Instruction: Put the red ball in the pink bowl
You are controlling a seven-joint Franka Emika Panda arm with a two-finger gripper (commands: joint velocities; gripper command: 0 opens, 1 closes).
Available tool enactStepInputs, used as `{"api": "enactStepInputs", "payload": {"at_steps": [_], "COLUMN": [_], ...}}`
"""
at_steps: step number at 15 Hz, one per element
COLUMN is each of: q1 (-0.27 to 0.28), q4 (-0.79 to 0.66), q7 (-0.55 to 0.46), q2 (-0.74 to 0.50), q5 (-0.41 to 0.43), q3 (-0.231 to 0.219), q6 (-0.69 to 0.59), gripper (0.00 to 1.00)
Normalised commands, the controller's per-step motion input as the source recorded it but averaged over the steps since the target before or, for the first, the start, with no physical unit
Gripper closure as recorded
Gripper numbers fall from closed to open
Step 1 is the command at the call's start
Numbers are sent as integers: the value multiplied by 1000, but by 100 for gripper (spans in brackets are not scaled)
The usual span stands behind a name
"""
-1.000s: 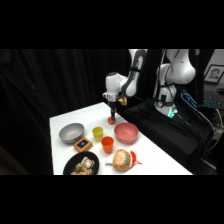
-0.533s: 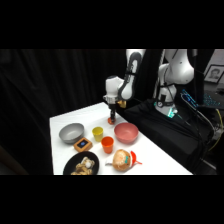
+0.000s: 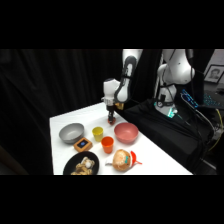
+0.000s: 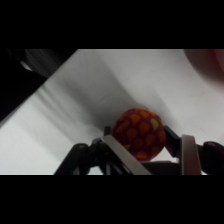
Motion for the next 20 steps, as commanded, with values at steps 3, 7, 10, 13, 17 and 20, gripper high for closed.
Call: {"api": "enactStepInputs", "payload": {"at_steps": [3, 7, 10, 13, 17, 20], "q1": [-12, 103, 191, 219, 174, 90], "q4": [35, -113, -186, -154, -59, 48], "q7": [-78, -18, 50, 129, 200, 200], "q2": [21, -216, -405, -448, -438, -431], "q5": [29, -108, -237, -344, -406, -374], "q3": [-5, -136, -234, -273, -187, -32], "q6": [124, 22, -154, -272, -401, -457], "gripper": [69, 100, 97, 97, 97, 96]}}
